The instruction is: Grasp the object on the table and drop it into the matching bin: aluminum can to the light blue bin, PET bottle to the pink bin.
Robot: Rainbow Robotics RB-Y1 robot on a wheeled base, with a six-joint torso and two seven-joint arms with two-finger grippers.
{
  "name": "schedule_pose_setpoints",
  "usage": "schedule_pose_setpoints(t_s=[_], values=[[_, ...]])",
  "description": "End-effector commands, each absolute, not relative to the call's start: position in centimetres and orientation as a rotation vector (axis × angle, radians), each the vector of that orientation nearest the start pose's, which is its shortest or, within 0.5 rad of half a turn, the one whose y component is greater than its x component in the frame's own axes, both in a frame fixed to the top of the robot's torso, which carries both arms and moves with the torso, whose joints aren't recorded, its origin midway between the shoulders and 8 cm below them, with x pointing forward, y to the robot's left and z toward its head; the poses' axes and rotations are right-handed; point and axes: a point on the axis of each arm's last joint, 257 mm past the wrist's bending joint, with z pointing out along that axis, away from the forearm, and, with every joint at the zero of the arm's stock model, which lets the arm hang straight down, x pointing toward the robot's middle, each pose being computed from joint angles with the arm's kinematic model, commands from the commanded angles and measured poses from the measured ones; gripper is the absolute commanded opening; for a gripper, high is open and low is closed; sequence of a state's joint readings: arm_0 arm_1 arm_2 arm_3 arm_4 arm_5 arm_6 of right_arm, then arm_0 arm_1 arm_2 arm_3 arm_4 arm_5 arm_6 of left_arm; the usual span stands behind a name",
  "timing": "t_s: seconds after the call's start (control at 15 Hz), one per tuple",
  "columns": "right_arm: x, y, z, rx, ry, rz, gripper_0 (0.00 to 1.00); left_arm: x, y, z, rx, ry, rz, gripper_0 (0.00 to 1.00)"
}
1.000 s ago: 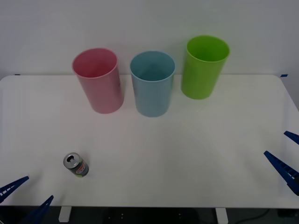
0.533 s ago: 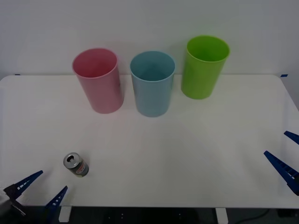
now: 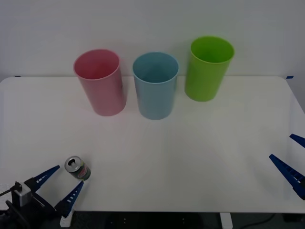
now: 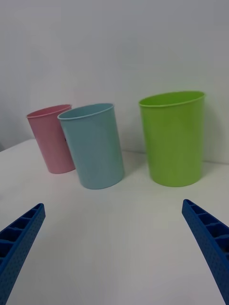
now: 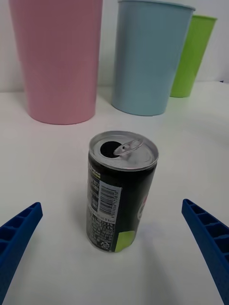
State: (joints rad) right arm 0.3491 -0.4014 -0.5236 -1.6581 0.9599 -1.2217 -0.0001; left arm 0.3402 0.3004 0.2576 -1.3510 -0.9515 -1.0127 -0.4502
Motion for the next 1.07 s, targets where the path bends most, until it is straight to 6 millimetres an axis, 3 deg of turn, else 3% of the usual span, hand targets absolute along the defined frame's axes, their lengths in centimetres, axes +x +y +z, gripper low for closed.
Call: schedule_pose_setpoints(t_s=[0.07, 0.73, 1.07], values=[[34.2, -33.0, -16.9, -0.465, 1.441, 0.567, 1.0, 35.9, 28.3, -32.7, 0.435, 1.601, -0.402, 1.0], [34.2, -33.0, -16.9, -0.465, 1.441, 0.567, 1.0, 39.0, 26.5, -33.4, 0.455, 1.598, -0.409, 1.0], [34.2, -33.0, -16.9, -0.465, 1.441, 0.567, 1.0, 39.2, 25.9, -33.5, 0.466, 1.594, -0.418, 1.0]])
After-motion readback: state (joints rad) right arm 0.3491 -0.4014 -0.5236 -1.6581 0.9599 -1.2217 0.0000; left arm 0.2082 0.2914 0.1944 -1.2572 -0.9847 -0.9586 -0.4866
